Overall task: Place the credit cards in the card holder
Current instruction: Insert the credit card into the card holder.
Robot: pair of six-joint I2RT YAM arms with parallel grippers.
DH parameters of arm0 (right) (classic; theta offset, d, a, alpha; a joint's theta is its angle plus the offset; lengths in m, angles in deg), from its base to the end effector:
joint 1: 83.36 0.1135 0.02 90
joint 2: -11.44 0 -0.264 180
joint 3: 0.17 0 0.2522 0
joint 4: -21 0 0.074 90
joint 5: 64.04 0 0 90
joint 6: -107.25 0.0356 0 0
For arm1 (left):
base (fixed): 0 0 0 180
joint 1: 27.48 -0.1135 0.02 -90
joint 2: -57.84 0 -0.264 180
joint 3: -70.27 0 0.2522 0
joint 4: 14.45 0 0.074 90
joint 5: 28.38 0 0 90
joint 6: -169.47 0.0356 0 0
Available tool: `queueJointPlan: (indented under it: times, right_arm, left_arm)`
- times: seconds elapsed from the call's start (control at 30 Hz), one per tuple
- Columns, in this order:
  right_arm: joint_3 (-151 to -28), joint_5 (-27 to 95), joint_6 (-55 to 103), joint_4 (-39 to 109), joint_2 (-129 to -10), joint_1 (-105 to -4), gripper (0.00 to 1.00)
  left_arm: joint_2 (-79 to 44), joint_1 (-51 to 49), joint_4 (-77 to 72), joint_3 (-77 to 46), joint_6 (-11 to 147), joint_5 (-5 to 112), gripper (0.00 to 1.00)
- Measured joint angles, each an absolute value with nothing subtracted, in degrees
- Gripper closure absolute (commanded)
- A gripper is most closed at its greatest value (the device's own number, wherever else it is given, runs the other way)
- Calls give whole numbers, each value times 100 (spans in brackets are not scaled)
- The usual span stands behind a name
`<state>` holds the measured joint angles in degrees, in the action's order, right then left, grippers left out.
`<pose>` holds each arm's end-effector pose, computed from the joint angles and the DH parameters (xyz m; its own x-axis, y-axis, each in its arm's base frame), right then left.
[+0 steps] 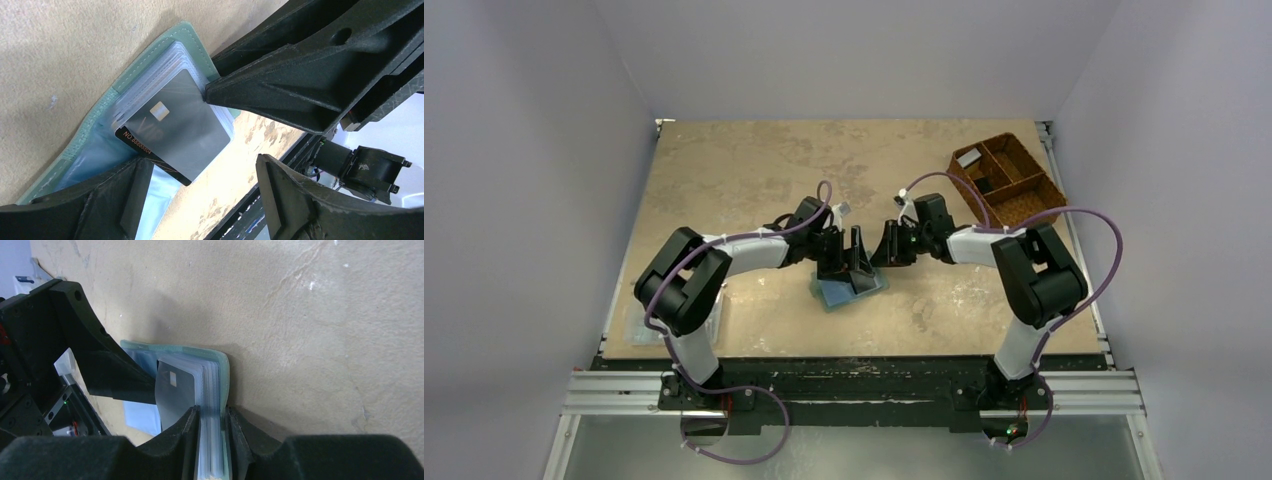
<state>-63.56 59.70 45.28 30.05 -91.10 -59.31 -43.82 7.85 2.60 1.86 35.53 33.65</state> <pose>0.3042 0.1574 0.1347 -0.9190 0.0178 -0.3938 -0.2776 0.6799 0.6787 0.2772 -0.2170 0.1526 -0.9760 -0.0594 -0.2096 0.1082 0.7028 -0.7031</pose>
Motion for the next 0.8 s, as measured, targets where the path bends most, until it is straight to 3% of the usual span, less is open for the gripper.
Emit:
queueJointPlan:
  times: [0.33, 0.8]
  right_arm:
    - [-5794, 6265, 5138, 2399, -8835, -6012, 42]
    - [-5523, 6328, 5368, 2342, -8573, -6091, 40]
  left_arm:
    - [-4361, 866, 203, 172, 3452, 3429, 16]
    - [-4358, 917, -111, 293, 3308, 3262, 14]
